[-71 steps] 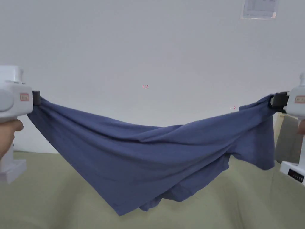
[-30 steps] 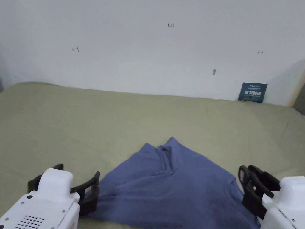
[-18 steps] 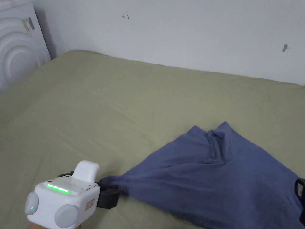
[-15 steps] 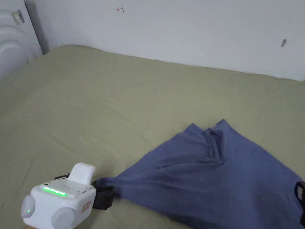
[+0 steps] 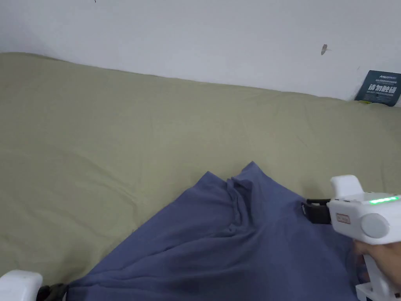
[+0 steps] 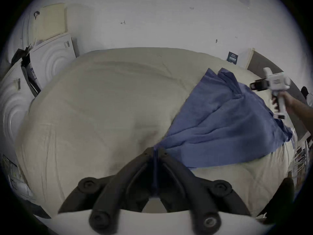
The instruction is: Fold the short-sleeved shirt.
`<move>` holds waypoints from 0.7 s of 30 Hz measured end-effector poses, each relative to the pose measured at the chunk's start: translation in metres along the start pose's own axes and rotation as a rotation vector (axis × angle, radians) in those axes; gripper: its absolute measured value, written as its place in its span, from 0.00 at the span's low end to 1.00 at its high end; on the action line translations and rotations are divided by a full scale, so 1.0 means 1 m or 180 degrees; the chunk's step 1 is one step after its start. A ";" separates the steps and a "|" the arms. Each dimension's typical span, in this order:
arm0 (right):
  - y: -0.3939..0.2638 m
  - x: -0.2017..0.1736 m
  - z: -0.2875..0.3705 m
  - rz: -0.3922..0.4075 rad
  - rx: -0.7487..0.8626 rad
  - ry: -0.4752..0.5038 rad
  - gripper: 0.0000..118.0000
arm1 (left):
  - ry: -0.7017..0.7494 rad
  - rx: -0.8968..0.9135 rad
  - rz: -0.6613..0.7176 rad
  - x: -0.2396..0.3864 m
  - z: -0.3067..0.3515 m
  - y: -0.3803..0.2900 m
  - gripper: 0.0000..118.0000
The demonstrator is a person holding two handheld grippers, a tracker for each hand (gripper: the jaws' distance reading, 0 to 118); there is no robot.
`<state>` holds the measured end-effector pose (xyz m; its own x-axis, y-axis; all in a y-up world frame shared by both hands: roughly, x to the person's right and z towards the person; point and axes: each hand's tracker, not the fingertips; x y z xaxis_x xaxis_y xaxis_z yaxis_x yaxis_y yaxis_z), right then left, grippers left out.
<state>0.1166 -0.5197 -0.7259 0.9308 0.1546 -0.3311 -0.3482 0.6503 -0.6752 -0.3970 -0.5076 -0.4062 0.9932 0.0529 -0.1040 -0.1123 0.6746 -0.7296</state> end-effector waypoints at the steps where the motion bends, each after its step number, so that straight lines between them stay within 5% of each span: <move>1: -0.001 -0.005 -0.012 -0.0025 -0.0089 0.0140 0.72 | -0.0016 -0.0015 0.0015 -0.002 0.002 0.000 0.03; 3: 0.002 -0.008 -0.035 -0.0132 -0.0241 0.0351 0.71 | 0.0041 -0.0027 -0.0034 0.009 0.005 0.002 0.03; 6: 0.002 -0.006 -0.016 -0.0328 -0.0245 0.0225 0.71 | 0.0073 -0.0056 -0.0085 0.016 0.003 0.003 0.03; 7: 0.000 -0.009 -0.005 -0.0283 -0.0251 0.0276 0.55 | 0.0062 -0.0059 -0.0086 0.016 0.003 0.006 0.03; 9: -0.010 -0.021 0.012 0.0026 -0.0363 0.0255 0.02 | 0.0080 -0.0060 -0.0101 0.021 0.002 0.010 0.03; 12: -0.014 -0.029 0.047 -0.0057 -0.0388 0.0359 0.02 | 0.0097 -0.0013 -0.0087 0.022 0.002 0.016 0.03; 21: 0.063 -0.001 0.282 -0.0240 0.1123 0.0063 0.02 | -0.0029 0.0748 -0.0029 0.023 0.066 0.139 0.02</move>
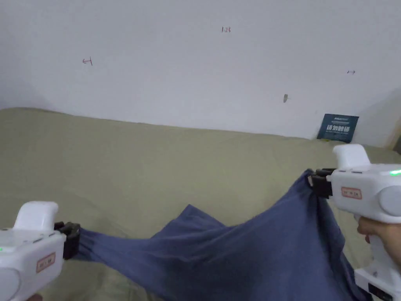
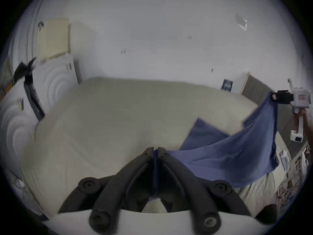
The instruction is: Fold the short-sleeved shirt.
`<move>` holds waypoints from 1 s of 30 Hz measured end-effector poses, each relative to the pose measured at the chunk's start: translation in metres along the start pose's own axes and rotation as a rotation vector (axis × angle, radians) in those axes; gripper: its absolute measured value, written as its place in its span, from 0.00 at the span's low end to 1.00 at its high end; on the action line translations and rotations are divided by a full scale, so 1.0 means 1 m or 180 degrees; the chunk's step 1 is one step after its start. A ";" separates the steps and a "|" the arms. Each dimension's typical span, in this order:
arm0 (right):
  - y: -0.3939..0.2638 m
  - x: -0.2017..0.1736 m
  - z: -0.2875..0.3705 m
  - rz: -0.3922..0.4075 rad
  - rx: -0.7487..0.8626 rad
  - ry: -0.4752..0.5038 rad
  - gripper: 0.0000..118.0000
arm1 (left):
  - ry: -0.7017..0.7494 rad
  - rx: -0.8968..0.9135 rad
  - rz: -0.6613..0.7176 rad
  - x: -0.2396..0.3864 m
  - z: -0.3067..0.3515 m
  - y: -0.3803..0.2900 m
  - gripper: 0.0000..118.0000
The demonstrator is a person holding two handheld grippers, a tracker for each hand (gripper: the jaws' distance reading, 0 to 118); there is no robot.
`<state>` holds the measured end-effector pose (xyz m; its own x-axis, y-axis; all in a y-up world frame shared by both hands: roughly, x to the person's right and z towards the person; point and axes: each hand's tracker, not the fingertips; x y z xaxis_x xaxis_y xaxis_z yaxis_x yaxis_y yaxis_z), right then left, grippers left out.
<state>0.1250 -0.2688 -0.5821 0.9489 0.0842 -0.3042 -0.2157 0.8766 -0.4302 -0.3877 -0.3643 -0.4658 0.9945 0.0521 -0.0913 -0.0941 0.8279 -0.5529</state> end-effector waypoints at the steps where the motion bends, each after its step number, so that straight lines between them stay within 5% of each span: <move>1: 0.022 0.007 0.021 -0.0067 0.0164 0.0010 0.02 | -0.0014 0.0085 -0.0039 0.003 0.004 0.022 0.02; 10: 0.180 0.068 0.145 -0.0318 0.1248 -0.0303 0.02 | 0.0093 0.0836 -0.0221 0.049 0.041 0.225 0.02; 18: 0.235 0.088 0.177 -0.0499 0.1670 -0.0332 0.02 | 0.0234 0.1304 -0.0412 0.069 0.079 0.333 0.02; 23: 0.213 0.097 0.136 -0.0552 0.1573 -0.0336 0.02 | 0.0247 0.1294 -0.0436 0.070 0.056 0.329 0.02; 30: 0.118 0.096 0.036 -0.0777 0.1199 -0.0415 0.02 | 0.0412 0.0952 -0.0402 0.067 -0.042 0.235 0.02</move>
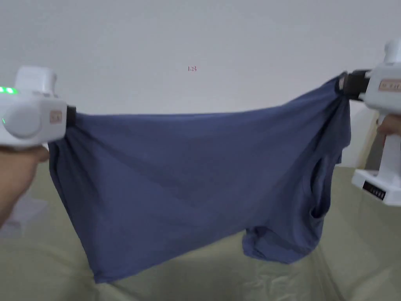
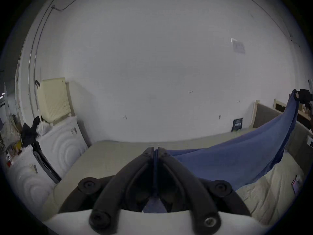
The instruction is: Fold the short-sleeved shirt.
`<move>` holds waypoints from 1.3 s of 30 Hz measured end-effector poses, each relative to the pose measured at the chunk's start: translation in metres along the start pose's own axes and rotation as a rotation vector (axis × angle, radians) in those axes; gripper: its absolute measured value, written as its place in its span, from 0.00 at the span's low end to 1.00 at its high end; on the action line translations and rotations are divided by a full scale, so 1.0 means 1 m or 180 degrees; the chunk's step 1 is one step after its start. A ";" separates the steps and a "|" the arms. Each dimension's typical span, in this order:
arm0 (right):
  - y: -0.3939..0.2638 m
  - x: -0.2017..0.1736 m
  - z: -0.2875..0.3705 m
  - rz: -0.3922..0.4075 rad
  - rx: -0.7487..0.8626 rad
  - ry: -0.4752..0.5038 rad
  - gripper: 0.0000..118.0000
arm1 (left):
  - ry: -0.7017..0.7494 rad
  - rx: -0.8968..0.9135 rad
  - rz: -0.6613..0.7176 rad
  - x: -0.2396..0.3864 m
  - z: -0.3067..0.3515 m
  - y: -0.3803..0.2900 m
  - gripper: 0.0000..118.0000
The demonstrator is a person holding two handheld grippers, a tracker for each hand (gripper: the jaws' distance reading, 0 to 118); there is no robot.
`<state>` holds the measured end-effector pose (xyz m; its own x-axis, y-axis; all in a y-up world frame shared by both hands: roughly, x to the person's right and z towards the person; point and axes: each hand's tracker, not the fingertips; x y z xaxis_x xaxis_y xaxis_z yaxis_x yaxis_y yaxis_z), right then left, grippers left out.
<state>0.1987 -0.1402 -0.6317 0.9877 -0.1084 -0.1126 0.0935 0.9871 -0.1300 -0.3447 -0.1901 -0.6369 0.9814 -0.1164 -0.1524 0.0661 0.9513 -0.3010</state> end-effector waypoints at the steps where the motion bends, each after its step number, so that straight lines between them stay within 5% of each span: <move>1: -0.012 0.001 -0.002 -0.0005 -0.0025 -0.0013 0.02 | 0.0019 -0.0011 -0.0009 0.003 -0.003 -0.013 0.02; 6: -0.040 0.018 0.029 -0.0047 -0.0014 0.0178 0.02 | -0.0199 0.0117 0.0307 0.002 0.047 -0.052 0.02; 10: -0.084 0.021 0.111 0.0294 -0.0150 0.0190 0.02 | -0.0373 0.0054 0.0018 0.002 0.123 -0.099 0.02; 19: -0.303 0.030 0.297 0.0554 -0.1069 0.0017 0.02 | -0.0505 -0.1127 -0.0113 -0.005 0.255 -0.304 0.02; 25: -0.405 0.034 0.326 0.0171 -0.1813 -0.0250 0.02 | -0.0548 -0.1776 0.0205 -0.014 0.263 -0.386 0.03; 26: -0.407 0.035 0.332 0.0058 -0.1752 -0.0232 0.04 | -0.0516 -0.1717 0.0220 -0.016 0.266 -0.388 0.10; 27: -0.403 0.037 0.335 -0.0068 -0.1645 -0.0155 0.20 | -0.0506 -0.1631 0.0229 -0.017 0.271 -0.384 0.31; 28: -0.391 0.035 0.339 -0.0119 -0.1501 -0.0237 0.59 | -0.0473 -0.1455 0.0227 -0.019 0.273 -0.378 0.76; 29: -0.378 0.030 0.344 -0.0212 -0.1361 -0.0198 0.73 | -0.0483 -0.1277 0.0256 -0.019 0.282 -0.368 0.99; 33: -0.318 0.004 0.371 -0.0127 -0.0444 -0.0054 0.73 | -0.0499 -0.0359 0.0281 -0.021 0.325 -0.340 1.00; 35: -0.303 -0.019 0.388 -0.0066 -0.0351 -0.0124 0.71 | -0.0343 -0.0256 0.0060 -0.020 0.340 -0.338 0.95; 36: -0.300 -0.023 0.388 -0.0072 -0.0397 -0.0098 0.68 | -0.0281 -0.0261 -0.0001 -0.014 0.353 -0.336 0.83; 38: -0.300 -0.033 0.393 -0.0077 -0.0471 0.0037 0.01 | -0.0181 -0.0510 -0.0036 -0.018 0.358 -0.342 0.00; 39: -0.301 -0.038 0.393 -0.0026 -0.0477 -0.0008 0.01 | -0.0102 -0.0641 -0.0120 -0.019 0.356 -0.347 0.00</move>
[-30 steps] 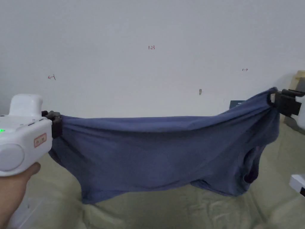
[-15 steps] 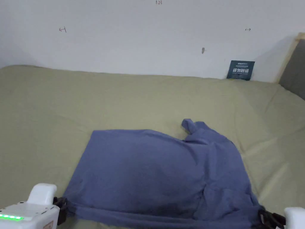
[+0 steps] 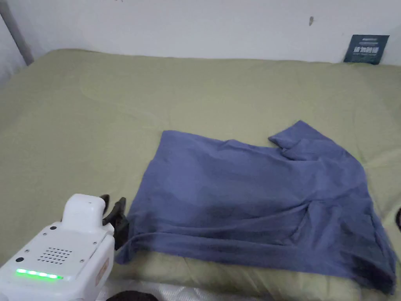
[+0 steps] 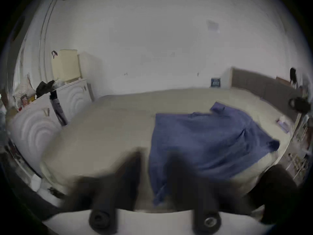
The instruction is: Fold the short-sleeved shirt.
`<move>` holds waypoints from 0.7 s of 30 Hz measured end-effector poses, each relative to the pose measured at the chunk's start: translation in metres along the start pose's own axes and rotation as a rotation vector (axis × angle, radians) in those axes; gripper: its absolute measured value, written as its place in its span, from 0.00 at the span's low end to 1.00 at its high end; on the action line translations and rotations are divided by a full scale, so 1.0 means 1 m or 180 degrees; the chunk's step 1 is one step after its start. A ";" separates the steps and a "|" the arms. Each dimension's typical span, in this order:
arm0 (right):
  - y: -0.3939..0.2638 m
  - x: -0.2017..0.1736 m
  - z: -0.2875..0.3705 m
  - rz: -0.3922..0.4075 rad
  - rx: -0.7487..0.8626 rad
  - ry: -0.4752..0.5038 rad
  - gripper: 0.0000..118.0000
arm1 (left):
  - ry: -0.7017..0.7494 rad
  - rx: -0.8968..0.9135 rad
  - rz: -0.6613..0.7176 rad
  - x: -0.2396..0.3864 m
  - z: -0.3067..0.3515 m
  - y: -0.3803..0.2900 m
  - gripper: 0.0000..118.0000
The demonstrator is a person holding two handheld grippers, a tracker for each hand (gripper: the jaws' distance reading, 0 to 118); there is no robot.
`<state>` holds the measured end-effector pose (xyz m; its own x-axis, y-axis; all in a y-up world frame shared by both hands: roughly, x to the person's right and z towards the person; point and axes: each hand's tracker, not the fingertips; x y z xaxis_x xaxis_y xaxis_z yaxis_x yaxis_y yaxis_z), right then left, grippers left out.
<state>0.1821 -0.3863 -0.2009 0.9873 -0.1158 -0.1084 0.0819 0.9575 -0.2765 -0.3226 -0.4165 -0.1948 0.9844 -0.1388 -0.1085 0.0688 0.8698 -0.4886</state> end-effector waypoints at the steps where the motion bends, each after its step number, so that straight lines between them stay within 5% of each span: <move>1: -0.003 -0.005 0.003 0.0098 -0.0090 -0.0187 0.01 | 0.0116 -0.0131 -0.0131 -0.011 -0.008 -0.007 0.00; 5: -0.006 -0.006 0.005 0.0087 -0.0227 -0.0082 0.01 | -0.0273 -0.0631 0.0047 -0.024 -0.031 -0.025 0.00; 6: -0.007 -0.006 0.006 0.0124 -0.0256 -0.0111 0.01 | -0.0342 -0.0830 0.0046 -0.024 -0.038 -0.030 0.09; 8: -0.011 -0.003 0.005 0.0211 -0.0343 -0.0205 0.01 | -0.0528 -0.1159 0.0005 -0.021 -0.062 -0.045 0.86; 9: -0.012 0.000 0.004 0.0221 -0.0415 -0.0230 0.01 | -0.0606 -0.1141 -0.0041 -0.018 -0.065 -0.051 0.99; 13: -0.030 0.020 -0.011 0.0376 -0.0808 -0.0482 0.01 | -0.0585 -0.1207 -0.0239 -0.002 -0.092 -0.056 0.95; 15: -0.050 0.040 -0.020 0.0438 -0.1063 -0.0576 0.04 | -0.0549 -0.1204 -0.0306 0.005 -0.103 -0.055 0.79; 17: -0.063 0.053 -0.024 0.0367 -0.1316 -0.0496 0.60 | -0.0464 -0.1246 -0.0465 0.014 -0.107 -0.052 0.05; 18: -0.069 0.055 -0.027 0.0262 -0.1539 -0.0342 0.74 | -0.0497 -0.1236 -0.0490 0.017 -0.108 -0.052 0.00; 21: -0.093 0.061 -0.034 0.0361 -0.1733 -0.0021 0.74 | -0.0565 -0.1221 -0.0472 0.025 -0.103 -0.049 0.00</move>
<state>0.2301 -0.4915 -0.2141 0.9868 -0.0165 -0.1609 -0.1054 0.6890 -0.7171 -0.3185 -0.5115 -0.2630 0.9833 -0.1360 0.1208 0.1790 0.6035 -0.7770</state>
